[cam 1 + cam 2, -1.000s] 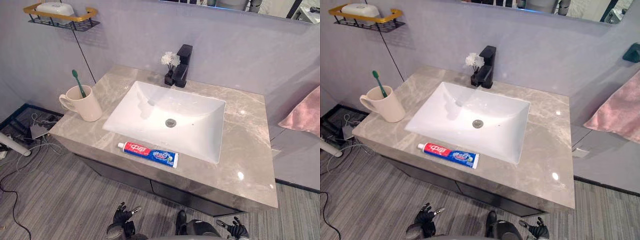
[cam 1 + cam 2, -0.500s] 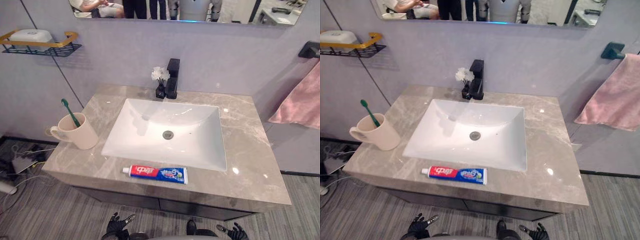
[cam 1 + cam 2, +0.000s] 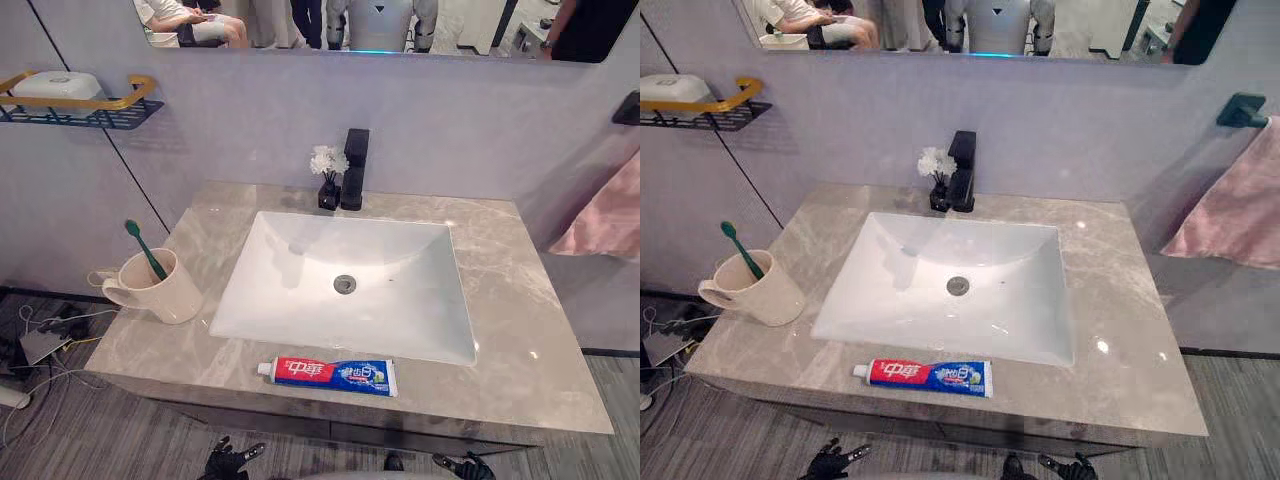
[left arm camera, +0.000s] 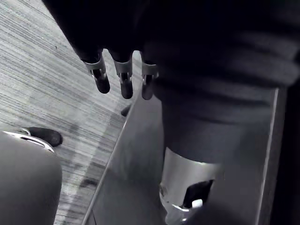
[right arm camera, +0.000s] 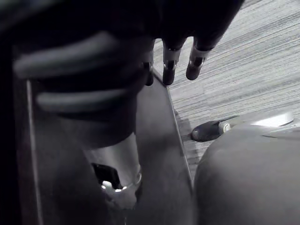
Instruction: Organize washtable
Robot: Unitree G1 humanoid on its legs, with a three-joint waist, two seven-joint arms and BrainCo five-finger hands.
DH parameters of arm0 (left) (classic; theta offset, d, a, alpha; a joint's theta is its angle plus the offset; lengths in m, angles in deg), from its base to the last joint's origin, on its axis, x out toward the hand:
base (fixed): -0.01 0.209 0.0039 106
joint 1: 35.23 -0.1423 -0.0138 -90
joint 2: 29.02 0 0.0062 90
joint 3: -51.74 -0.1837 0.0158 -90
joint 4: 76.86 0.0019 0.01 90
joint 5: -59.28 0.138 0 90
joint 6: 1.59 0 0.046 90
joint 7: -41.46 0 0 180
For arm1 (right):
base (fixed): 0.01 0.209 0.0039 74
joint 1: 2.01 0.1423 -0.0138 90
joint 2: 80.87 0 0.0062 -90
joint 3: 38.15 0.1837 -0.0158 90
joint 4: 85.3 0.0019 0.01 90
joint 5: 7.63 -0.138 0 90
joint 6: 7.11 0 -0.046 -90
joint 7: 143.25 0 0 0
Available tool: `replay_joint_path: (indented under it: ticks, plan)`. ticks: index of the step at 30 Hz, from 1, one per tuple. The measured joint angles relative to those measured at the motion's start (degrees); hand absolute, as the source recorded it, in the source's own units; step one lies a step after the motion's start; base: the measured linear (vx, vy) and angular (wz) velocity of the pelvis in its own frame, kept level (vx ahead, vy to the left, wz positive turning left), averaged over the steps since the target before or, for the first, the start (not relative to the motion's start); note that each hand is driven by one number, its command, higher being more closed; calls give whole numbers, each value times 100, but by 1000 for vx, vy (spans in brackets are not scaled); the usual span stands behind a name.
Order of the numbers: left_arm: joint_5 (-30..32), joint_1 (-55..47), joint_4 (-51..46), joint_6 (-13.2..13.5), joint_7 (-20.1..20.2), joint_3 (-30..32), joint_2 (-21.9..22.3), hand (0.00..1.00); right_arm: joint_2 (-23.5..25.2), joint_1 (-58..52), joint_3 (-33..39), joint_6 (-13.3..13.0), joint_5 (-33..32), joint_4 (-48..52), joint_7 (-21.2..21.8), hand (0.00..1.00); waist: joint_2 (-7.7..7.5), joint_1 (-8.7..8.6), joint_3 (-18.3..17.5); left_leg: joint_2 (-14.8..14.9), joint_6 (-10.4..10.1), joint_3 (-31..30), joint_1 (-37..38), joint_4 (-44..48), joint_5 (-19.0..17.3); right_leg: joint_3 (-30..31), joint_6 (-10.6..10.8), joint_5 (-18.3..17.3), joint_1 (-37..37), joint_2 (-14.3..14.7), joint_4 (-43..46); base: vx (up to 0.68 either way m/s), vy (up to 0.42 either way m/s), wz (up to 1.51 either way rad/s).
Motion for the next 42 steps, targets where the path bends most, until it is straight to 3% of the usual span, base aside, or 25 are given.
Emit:
replay_joint_path:
  ticks: [11,24,30,37,42]
  plan:
    - [56,1,0,-4,-45,7,0,0,-2,-10,169,34,-61,-11,-23,0,-18,5,14,-23,4,-84,-46,-17,2,-103,2,1,-10,-26,-25,0,-1,3]
    - [224,6,58,-115,-216,368,21,0,-5,11,1049,94,-352,-238,-149,0,-19,9,61,-25,16,-457,-75,-96,19,-969,26,44,89,-55,-59,4,-28,14]
    - [217,-7,58,-126,-242,994,22,0,-25,79,1386,108,-351,-278,-155,0,-51,21,168,-84,57,-739,-116,-101,64,-1353,24,45,198,-116,-63,-26,-24,26]
    - [144,-8,-85,-127,-358,2278,-173,0,-99,135,1854,165,-350,-279,-160,0,4,26,207,-220,120,-1026,-188,-151,196,-1724,27,47,291,-260,-62,-60,-10,23]
    - [-319,-213,-1494,-95,-583,3001,-465,0,-97,147,1926,241,-351,-275,-169,0,17,148,219,-215,92,-1133,-314,-210,281,-1923,27,41,264,-264,-62,-98,-37,14]
